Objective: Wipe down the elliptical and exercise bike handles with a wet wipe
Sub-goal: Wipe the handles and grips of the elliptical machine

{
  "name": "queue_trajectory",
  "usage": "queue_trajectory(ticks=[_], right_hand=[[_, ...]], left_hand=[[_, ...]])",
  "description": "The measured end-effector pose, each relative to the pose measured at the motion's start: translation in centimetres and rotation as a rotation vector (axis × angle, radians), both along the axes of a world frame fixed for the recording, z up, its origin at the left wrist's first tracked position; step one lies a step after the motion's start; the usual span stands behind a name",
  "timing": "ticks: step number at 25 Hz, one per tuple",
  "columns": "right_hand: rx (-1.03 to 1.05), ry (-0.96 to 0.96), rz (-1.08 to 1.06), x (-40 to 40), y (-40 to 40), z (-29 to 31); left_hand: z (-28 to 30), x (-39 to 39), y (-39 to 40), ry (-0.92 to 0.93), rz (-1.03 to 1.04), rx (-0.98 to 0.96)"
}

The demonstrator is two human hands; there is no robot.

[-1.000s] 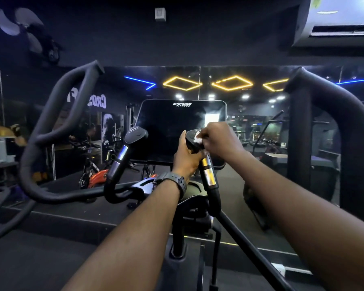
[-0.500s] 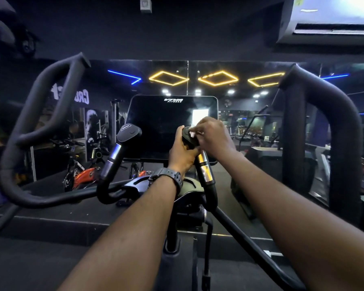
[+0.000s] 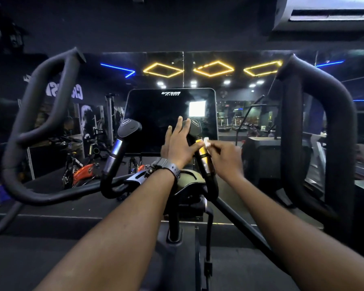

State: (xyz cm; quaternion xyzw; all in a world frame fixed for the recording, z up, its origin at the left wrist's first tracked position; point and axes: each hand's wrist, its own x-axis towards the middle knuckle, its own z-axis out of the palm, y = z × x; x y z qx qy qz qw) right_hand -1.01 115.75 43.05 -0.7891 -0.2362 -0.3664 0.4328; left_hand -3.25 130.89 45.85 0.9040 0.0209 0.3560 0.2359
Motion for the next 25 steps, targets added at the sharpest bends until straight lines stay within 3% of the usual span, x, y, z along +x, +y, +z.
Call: queue_trajectory(ticks=[2, 7, 11, 17, 22, 25], right_hand=[[-0.027, 0.072, 0.036, -0.2, -0.7, -1.4], [0.051, 0.062, 0.147, 2.3, 1.5, 3.3], [-0.04, -0.033, 0.119, -0.5, -1.7, -4.1], [-0.052, -0.219, 0.075, 0.9, 2.2, 0.6], [-0.274, -0.43, 0.021, -0.3, 0.0, -6.8], [-0.18, -0.424, -0.014, 1.4, 2.2, -0.9]], left_hand=[[-0.2, 0.0, 0.5, -0.02, 0.03, 0.107], [-0.7, 0.7, 1.6, -0.052, 0.042, 0.211], [-0.1, 0.2, 2.0, -0.017, 0.01, 0.28], [0.4, -1.2, 1.2, 0.095, 0.068, 0.305], [-0.4, -2.1, 1.0, 0.09, 0.143, 0.426], [-1.3, -2.1, 0.5, 0.006, 0.205, 0.535]])
